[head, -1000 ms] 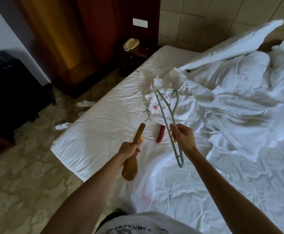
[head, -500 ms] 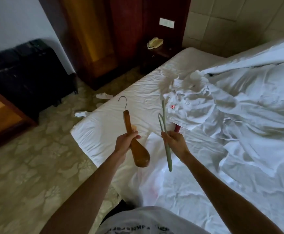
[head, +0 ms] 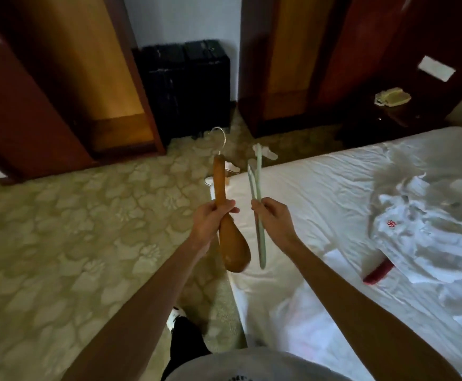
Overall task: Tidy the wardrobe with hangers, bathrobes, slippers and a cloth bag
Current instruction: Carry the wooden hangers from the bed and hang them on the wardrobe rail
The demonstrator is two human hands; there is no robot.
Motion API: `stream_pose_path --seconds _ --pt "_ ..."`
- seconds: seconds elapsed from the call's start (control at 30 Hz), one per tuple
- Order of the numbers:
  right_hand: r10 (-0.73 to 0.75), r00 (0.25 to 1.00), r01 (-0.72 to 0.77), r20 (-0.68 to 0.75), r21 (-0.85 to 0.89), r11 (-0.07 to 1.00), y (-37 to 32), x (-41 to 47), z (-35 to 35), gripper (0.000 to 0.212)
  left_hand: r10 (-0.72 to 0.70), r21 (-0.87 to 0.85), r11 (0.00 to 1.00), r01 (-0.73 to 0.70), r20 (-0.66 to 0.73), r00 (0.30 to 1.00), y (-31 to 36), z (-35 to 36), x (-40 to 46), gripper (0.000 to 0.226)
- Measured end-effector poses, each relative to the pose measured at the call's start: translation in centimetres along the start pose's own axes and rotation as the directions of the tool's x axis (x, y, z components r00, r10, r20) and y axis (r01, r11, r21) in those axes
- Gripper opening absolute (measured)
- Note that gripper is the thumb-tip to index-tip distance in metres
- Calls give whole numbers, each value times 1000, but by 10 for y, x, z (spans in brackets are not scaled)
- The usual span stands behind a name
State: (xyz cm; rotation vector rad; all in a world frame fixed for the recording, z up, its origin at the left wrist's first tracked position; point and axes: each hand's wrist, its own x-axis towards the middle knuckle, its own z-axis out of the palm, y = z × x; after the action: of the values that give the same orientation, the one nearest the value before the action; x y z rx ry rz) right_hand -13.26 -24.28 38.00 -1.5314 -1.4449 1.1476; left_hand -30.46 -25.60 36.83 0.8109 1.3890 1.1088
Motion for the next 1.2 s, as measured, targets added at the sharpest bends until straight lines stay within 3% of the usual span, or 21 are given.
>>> stream_pose_path --seconds 0.13,0.23,0.4,0.67,0.93,1.2 --pt "-53 990 55 131 -12 998 -47 51 91 28 10 -27 1000 -12 -91 996 30 -87 27 20" --pt "-113 973 105 199 49 993 -90 88 161 26 45 26 999 -42 -130 990 57 -163 54 28" --pt "-190 936 179 296 67 982 -154 143 270 36 124 63 992 -113 -230 965 106 -284 105 24" --pt "-239 903 218 358 98 971 -216 229 385 36 118 16 993 -120 -333 936 158 -397 195 18" --pt "-297 889 280 348 99 955 -260 400 498 32 131 34 991 -127 -328 936 203 -491 363 22" --pt "-387 841 351 379 163 922 -383 601 609 29 189 27 981 -194 -391 901 334 -598 544 28"
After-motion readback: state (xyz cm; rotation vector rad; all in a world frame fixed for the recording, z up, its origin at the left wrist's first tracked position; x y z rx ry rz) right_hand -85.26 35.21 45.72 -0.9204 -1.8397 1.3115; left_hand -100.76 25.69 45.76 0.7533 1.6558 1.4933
